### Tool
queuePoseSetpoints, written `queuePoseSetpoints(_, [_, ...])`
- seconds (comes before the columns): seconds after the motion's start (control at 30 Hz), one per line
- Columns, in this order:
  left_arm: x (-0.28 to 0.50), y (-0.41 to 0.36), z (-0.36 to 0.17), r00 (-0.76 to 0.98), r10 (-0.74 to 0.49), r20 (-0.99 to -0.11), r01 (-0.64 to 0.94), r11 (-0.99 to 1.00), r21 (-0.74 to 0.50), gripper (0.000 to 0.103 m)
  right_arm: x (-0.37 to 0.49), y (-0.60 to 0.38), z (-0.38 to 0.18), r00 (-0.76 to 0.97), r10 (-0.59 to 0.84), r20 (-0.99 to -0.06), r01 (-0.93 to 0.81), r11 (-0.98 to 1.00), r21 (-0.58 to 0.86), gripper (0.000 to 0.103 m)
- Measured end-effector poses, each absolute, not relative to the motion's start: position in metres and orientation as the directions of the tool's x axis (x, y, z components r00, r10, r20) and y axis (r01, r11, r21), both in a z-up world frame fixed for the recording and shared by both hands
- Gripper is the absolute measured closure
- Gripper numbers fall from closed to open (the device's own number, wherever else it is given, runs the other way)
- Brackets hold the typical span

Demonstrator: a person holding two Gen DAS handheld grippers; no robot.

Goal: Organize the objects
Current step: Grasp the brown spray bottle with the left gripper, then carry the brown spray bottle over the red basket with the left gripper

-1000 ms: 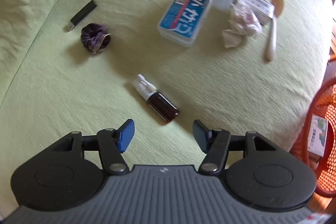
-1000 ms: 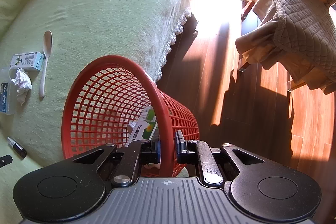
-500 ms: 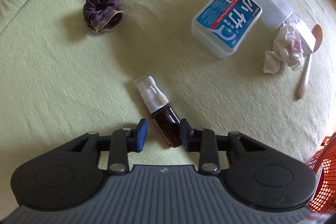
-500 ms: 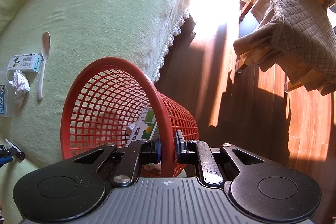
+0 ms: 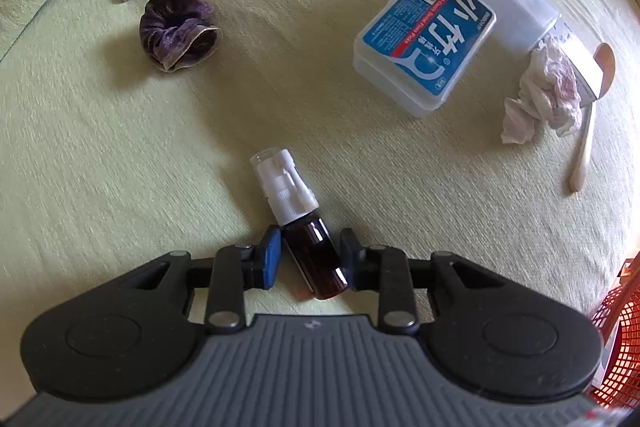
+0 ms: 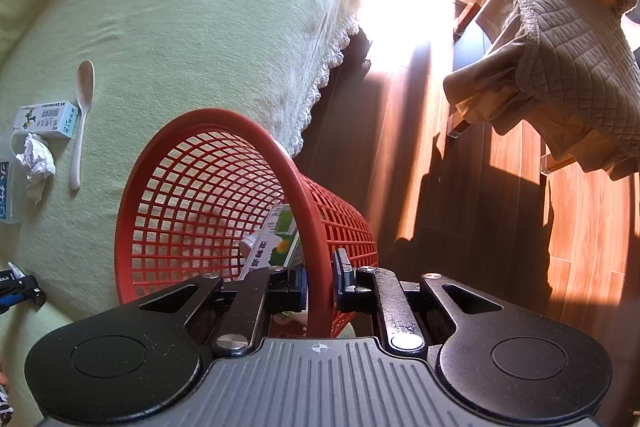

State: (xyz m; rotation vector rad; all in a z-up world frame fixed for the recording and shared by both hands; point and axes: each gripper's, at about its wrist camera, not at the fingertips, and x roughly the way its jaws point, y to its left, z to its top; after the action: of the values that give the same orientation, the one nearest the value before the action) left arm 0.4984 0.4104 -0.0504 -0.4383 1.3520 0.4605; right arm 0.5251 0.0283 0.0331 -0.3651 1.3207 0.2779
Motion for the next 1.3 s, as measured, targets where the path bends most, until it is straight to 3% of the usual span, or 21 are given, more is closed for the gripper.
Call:
queuePoseSetpoints(0.37, [0.502, 0.363, -0.021, 0.232, 0.065, -0.971, -0.305, 0.952, -0.009, 0.082, 0.526, 0.027, 0.032, 0.226, -0.007, -0.974, -0.397, 0.913, -0.099, 0.093])
queuePoseSetpoints(0.53, [0.518, 0.360, -0.042, 0.183, 0.067, -0.981, -0.305, 0.952, 0.009, 0.083, 0.526, 0.028, 0.032, 0.226, -0.005, -0.974, -0.399, 0.912, -0.097, 0.093])
queuePoseSetpoints(0.77, [0.520, 0.351, -0.029, 0.159, 0.067, -0.985, -0.286, 0.958, 0.019, 0.084, 0.527, 0.027, 0.031, 0.224, -0.001, -0.975, -0.396, 0.914, -0.091, 0.093])
queuePoseSetpoints(1.3, [0.542, 0.262, 0.030, 0.201, -0.108, -0.974, -0.099, 0.987, -0.130, 0.084, 0.528, 0.028, 0.031, 0.226, 0.001, -0.974, -0.397, 0.913, -0.091, 0.093])
